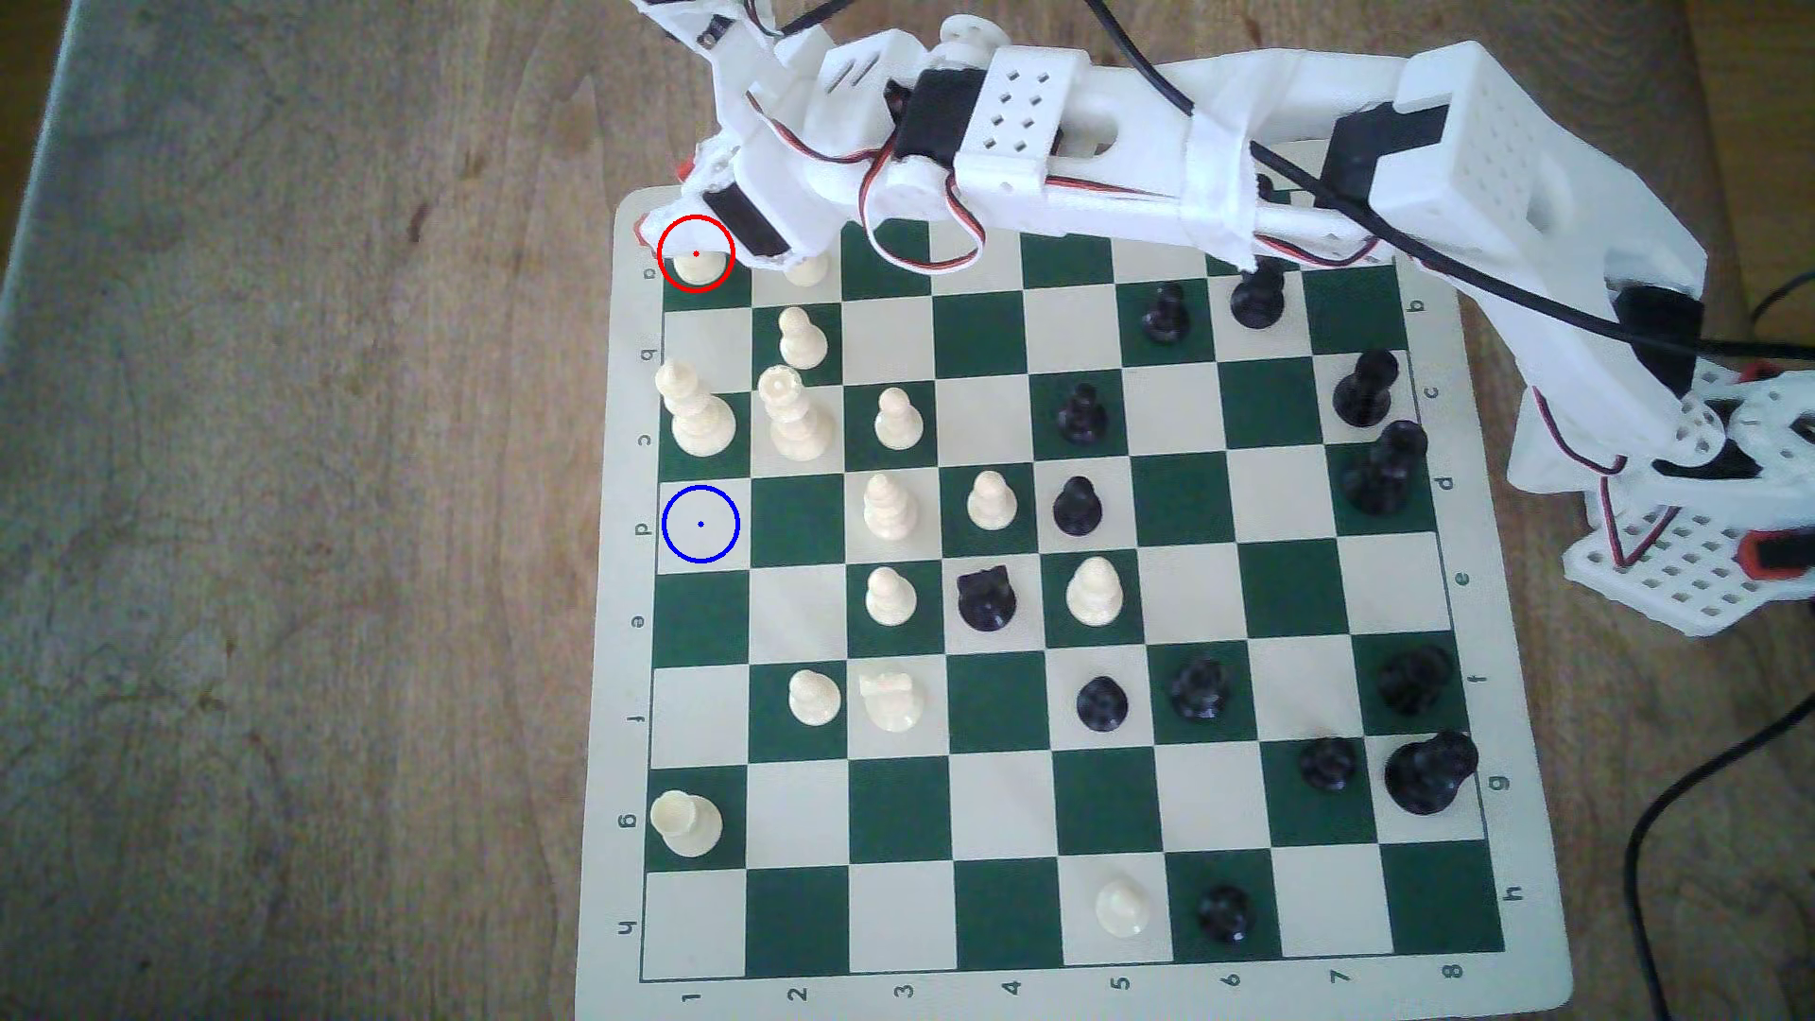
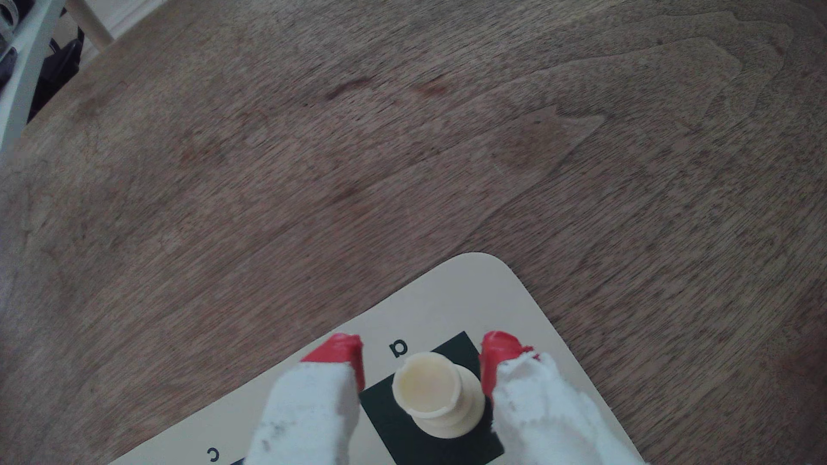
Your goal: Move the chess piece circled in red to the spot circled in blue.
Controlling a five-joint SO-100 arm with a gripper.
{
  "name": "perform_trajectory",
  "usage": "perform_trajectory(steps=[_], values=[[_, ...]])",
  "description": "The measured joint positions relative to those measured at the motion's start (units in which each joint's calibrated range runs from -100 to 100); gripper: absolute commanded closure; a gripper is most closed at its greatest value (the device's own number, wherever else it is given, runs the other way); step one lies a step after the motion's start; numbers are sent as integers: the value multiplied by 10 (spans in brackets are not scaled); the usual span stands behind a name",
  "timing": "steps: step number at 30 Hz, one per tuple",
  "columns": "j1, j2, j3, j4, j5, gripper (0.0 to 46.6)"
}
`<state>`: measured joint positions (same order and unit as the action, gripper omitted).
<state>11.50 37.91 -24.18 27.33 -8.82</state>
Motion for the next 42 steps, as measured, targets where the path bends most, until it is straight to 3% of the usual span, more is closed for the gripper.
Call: perform_trajectory(steps=[23, 37, 42], values=[[-4, 17, 0, 0, 0, 342], [-8, 17, 0, 0, 0, 449], [-8, 17, 0, 0, 0, 464]])
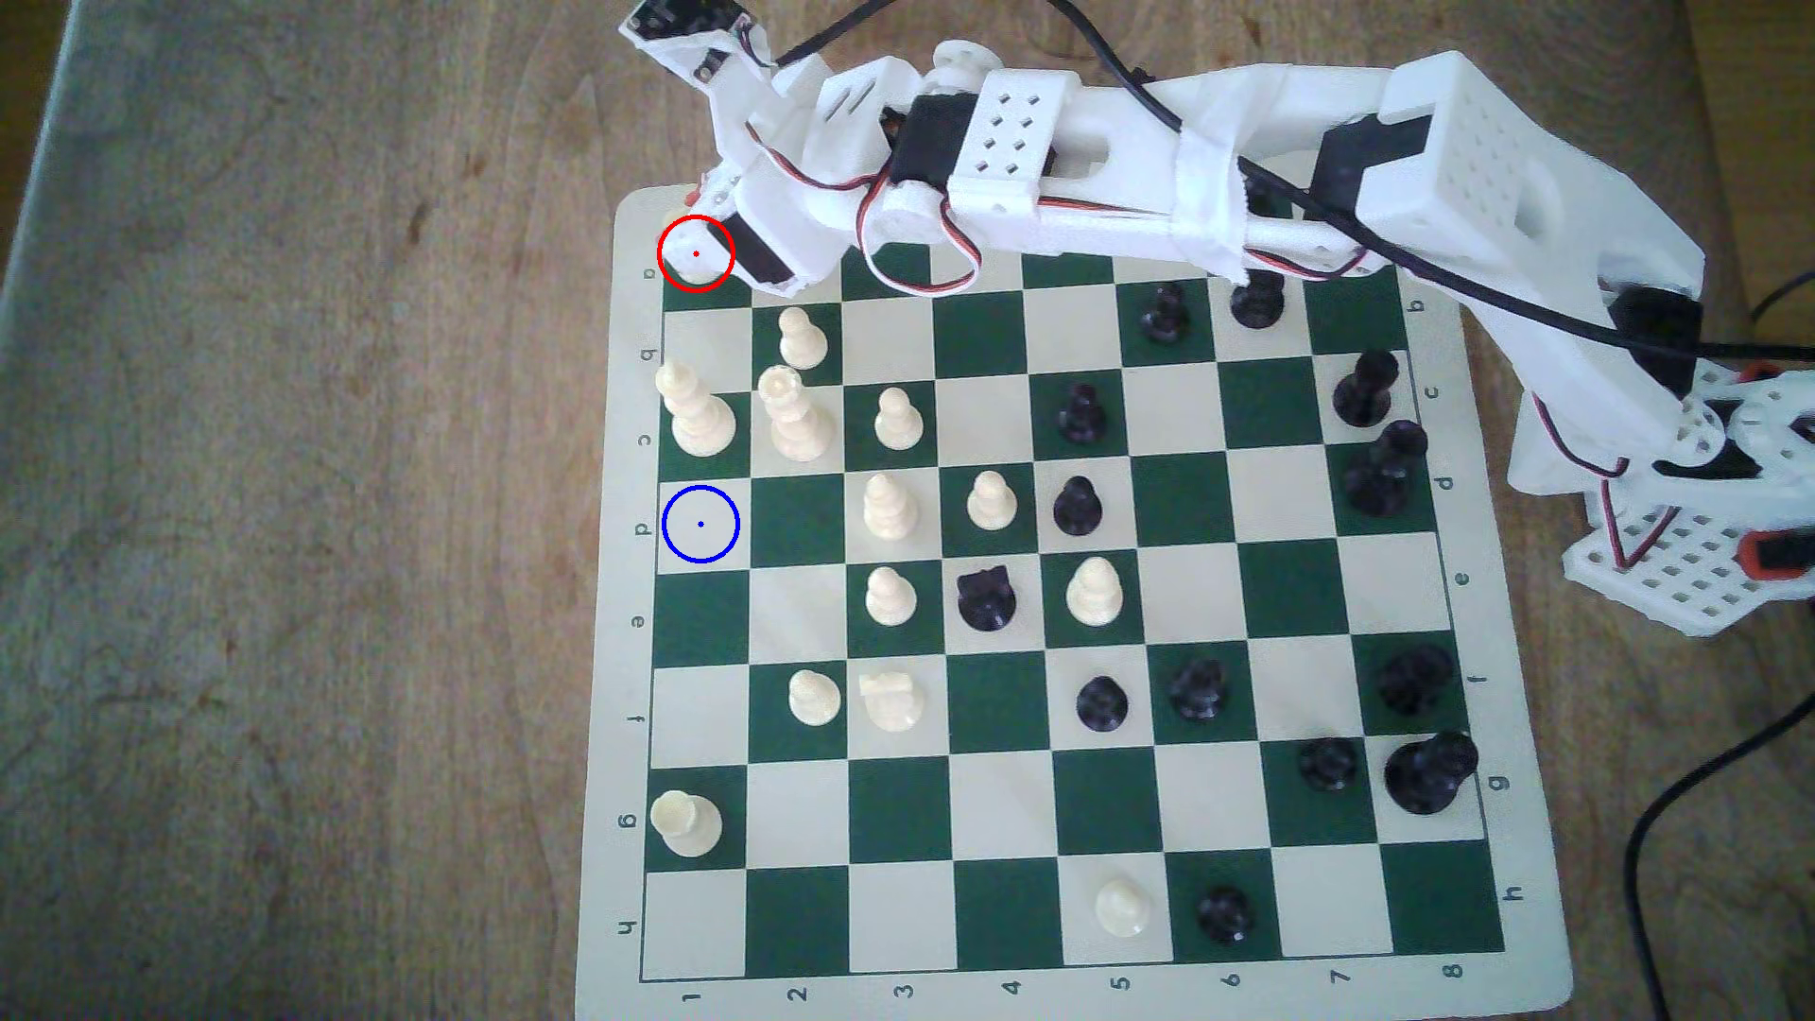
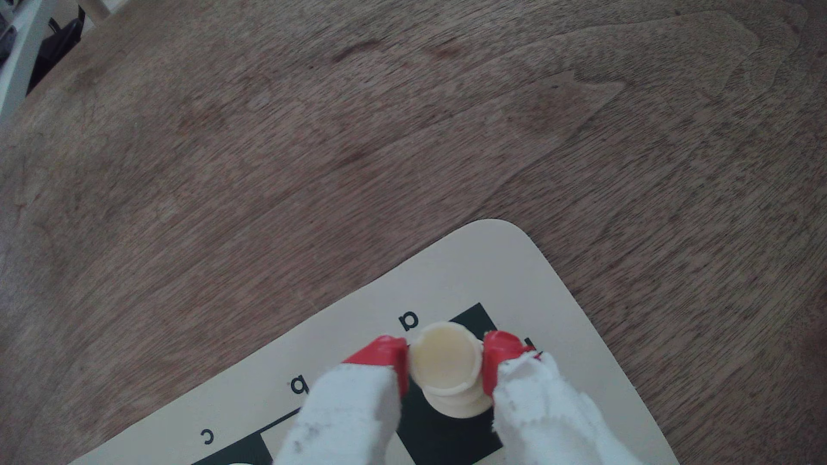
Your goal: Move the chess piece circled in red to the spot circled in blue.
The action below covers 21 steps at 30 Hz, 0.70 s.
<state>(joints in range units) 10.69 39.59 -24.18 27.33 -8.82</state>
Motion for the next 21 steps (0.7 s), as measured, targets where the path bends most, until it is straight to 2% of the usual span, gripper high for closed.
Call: perform_trajectory(steps=[11, 21], values=[[1, -42, 19, 0, 6, 464], [-27, -238, 198, 0, 7, 464]])
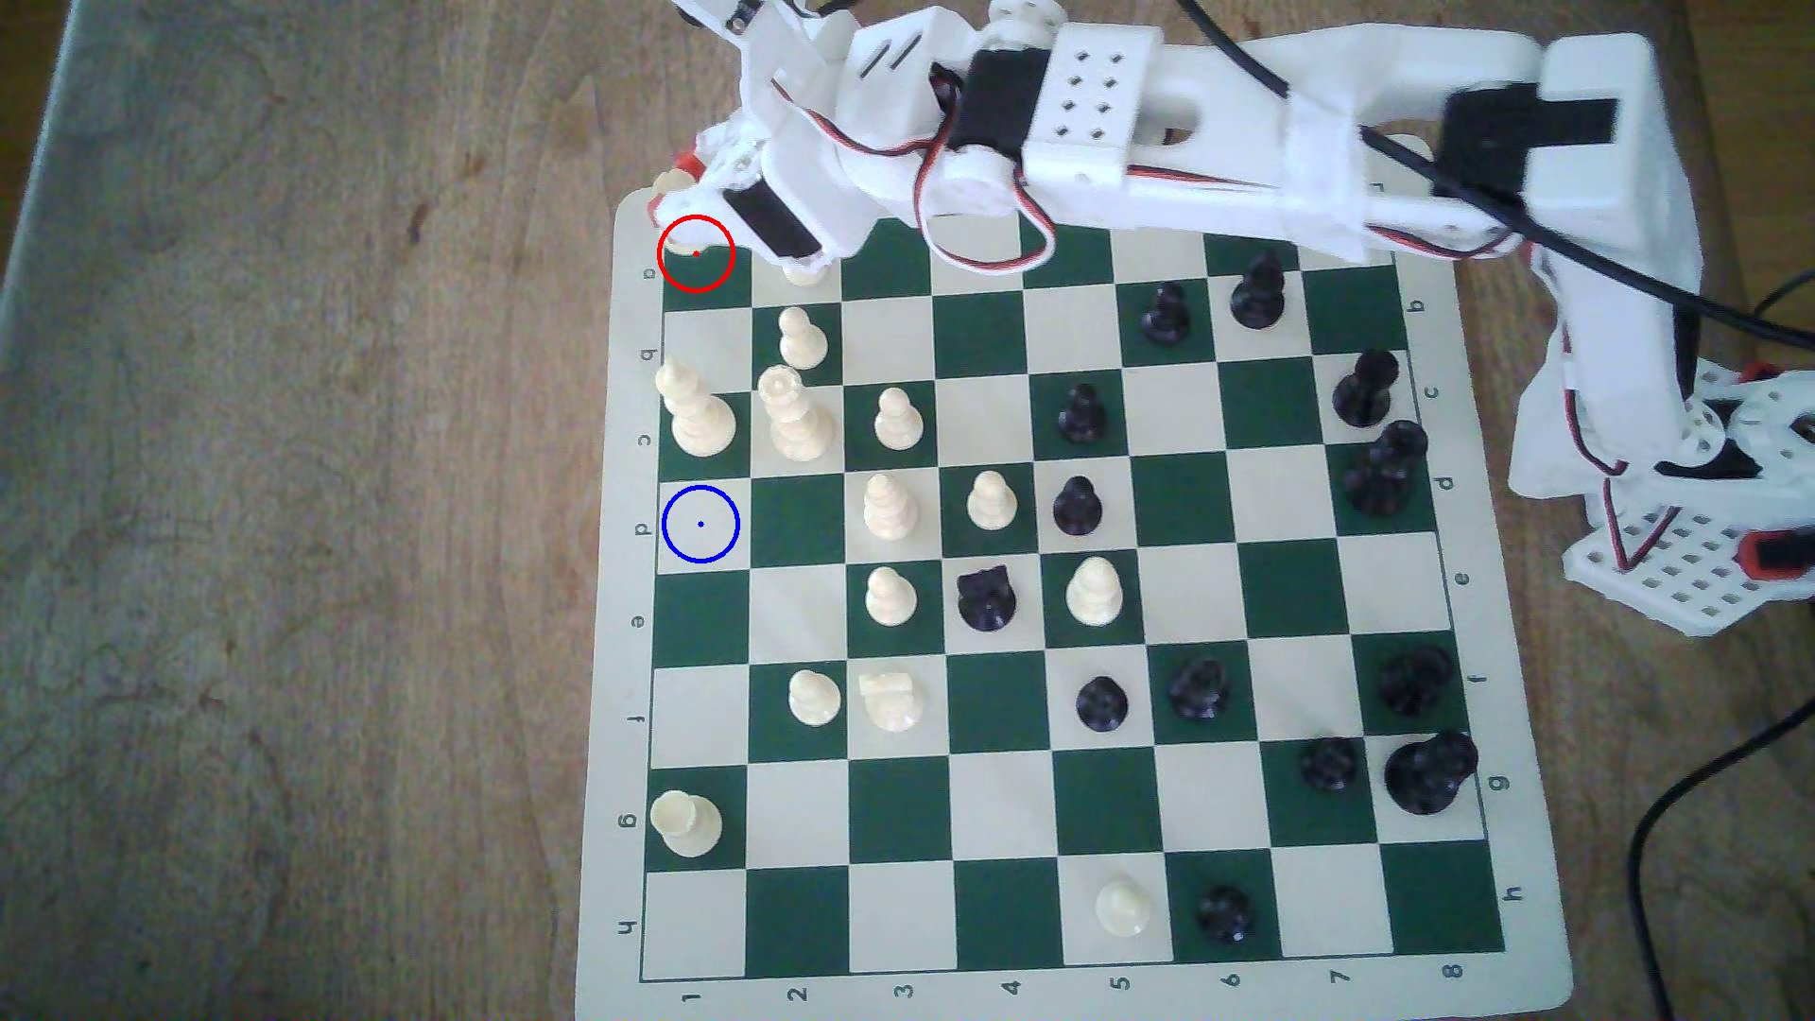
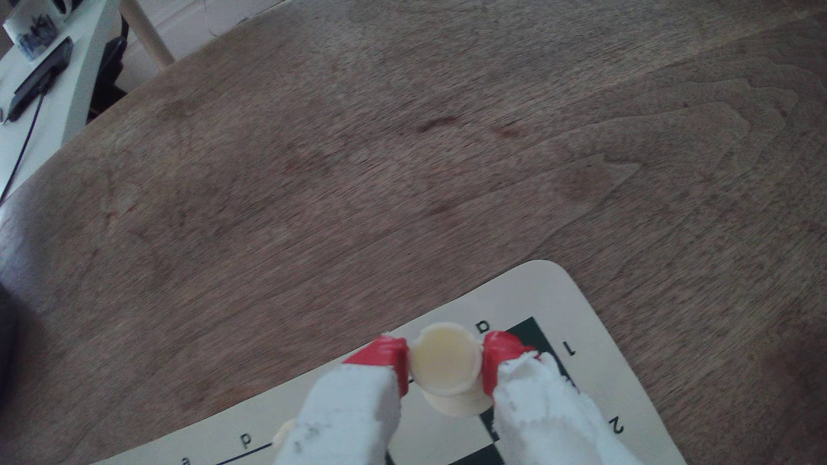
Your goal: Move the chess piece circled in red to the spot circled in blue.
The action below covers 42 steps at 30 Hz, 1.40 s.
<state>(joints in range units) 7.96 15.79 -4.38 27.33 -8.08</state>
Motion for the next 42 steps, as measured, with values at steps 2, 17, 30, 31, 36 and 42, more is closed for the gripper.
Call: perform_trajectory(steps=[2, 17, 30, 31, 36, 42], values=[[-17, -42, 42, 0, 0, 464], [-105, -168, 146, 0, 4, 464], [-131, -120, 177, -57, 9, 464], [-131, -111, 177, -65, 9, 464], [-131, -74, 177, -93, 11, 464], [-142, -39, 177, -118, 20, 464]])
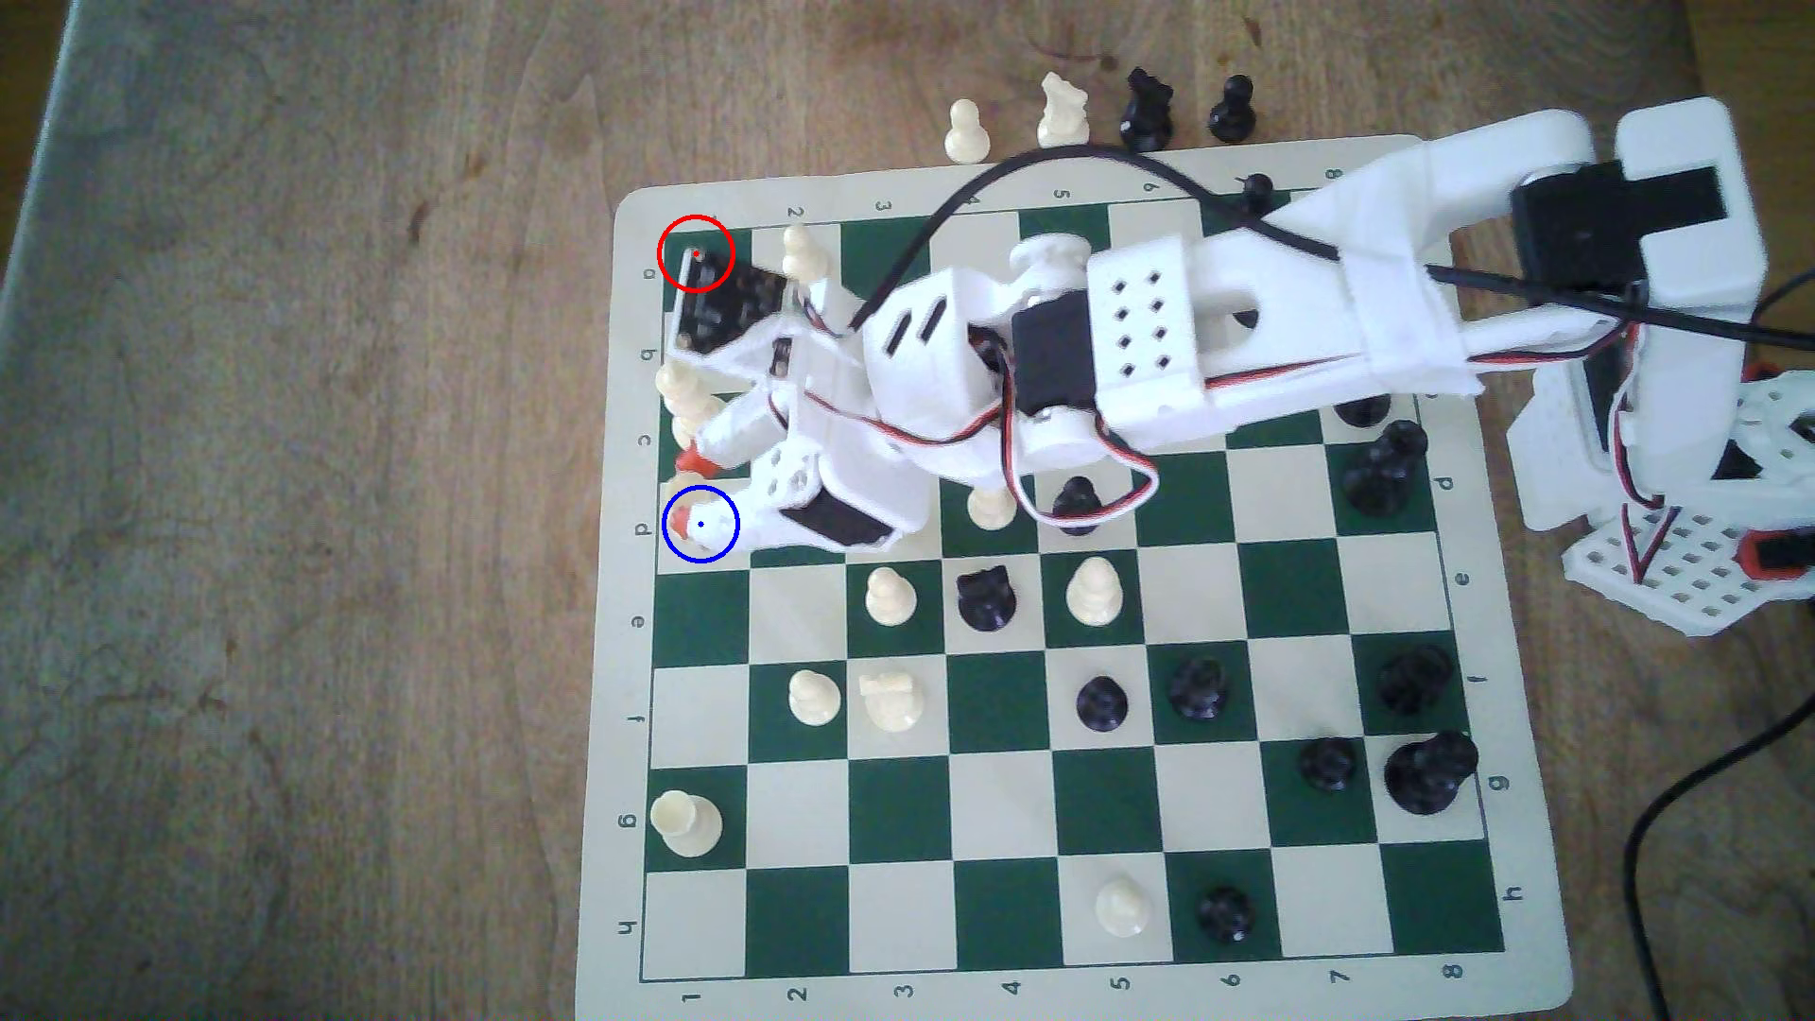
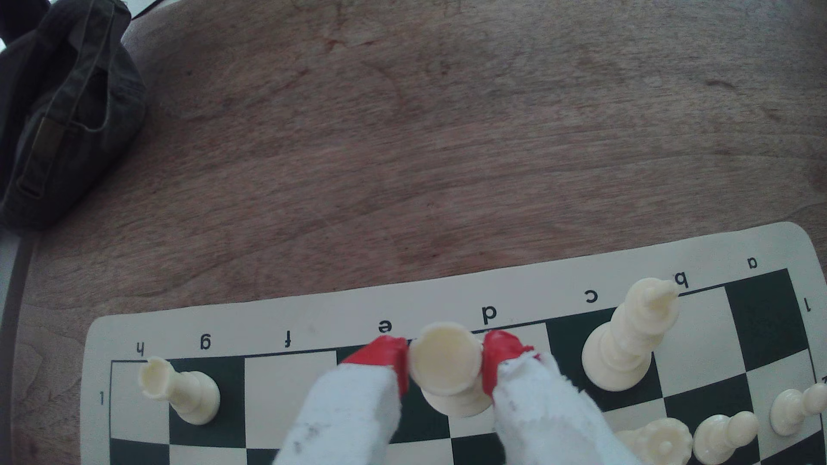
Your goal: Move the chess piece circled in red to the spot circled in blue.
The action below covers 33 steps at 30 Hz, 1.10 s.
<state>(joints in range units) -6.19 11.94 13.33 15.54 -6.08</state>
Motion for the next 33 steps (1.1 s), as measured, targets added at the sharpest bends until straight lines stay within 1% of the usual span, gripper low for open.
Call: perform_trajectory(steps=[9, 12, 21, 33], values=[[0, 54, -8, -5, 0, 464], [0, 66, -13, -10, 4, 464], [9, 82, -50, -10, 5, 464], [9, 112, -59, -21, 6, 464]])
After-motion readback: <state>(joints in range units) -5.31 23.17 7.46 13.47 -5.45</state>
